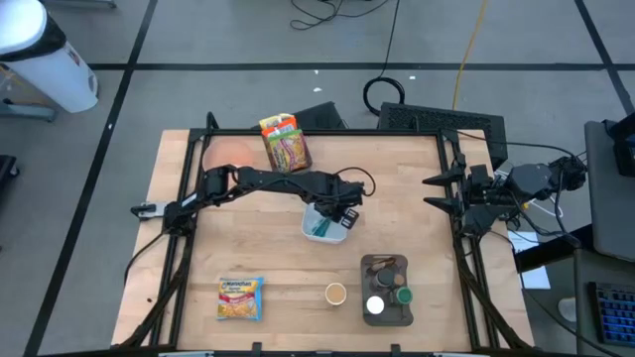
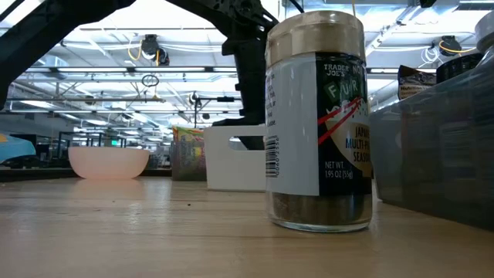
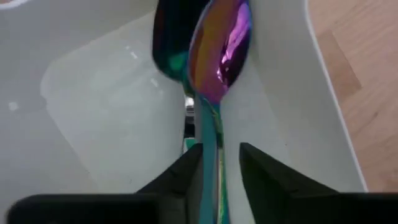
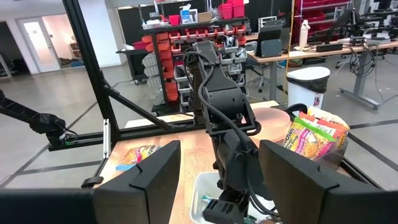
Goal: Pick & Place Food Item
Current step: Put the blue noodle pack into the top black bin
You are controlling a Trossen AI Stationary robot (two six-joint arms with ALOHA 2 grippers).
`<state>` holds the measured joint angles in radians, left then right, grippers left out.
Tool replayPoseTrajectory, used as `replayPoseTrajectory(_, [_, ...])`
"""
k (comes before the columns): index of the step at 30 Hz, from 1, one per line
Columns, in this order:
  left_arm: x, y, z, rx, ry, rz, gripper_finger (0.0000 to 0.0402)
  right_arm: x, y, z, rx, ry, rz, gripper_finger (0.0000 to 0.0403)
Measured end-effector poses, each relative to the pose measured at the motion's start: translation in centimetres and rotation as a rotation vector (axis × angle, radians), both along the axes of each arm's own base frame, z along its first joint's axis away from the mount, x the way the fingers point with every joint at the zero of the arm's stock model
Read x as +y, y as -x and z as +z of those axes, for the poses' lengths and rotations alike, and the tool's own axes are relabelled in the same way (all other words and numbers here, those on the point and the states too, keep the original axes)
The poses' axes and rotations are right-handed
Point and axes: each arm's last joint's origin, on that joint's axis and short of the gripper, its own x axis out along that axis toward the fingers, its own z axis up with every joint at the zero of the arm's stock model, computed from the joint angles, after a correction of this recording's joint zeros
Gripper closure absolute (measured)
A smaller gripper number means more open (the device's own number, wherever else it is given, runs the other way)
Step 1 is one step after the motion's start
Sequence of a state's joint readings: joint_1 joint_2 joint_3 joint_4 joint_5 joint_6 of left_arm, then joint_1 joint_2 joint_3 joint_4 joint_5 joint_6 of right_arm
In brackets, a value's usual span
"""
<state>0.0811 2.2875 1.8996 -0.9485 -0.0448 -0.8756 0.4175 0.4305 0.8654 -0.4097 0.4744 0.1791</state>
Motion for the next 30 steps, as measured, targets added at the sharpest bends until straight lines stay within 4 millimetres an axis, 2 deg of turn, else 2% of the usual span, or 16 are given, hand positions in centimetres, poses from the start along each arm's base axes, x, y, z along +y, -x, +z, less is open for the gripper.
replayPoseTrajectory(4, [0.2, 0.1, 0.3, -0.005, 0.046, -0.023, 0.0254, 0.0, 0.0, 0.0, 0.000, 0.000, 0.000, 0.0193])
replayPoseTrajectory(7, [0.2, 0.3, 1.6, -0.043, 0.089, -0.058, 0.0237, 0.0, 0.0, 0.0, 0.001, 0.001, 0.001, 0.0193])
replayPoseTrajectory(13, [-0.5, 1.6, 7.3, -0.183, 0.072, -0.130, 0.0237, 0.0, 0.0, 0.0, 0.004, 0.003, 0.002, 0.0193])
replayPoseTrajectory(18, [-2.1, 4.2, 13.5, -0.315, 0.026, -0.246, 0.0251, 0.0, 0.0, 0.0, 0.004, 0.005, 0.003, 0.0193])
replayPoseTrajectory(24, [-5.3, 8.9, 20.2, -0.451, -0.006, -0.381, 0.0258, 0.1, -0.1, -0.1, 0.008, 0.007, 0.001, 0.0193])
replayPoseTrajectory(27, [-7.1, 11.3, 22.6, -0.501, 0.014, -0.392, 0.0259, 0.2, -0.4, -0.1, 0.017, 0.011, 0.000, 0.0193])
replayPoseTrajectory(30, [-9.1, 13.2, 23.8, -0.496, 0.021, -0.363, 0.0259, 0.4, -0.8, -0.5, 0.021, 0.012, 0.000, 0.0193])
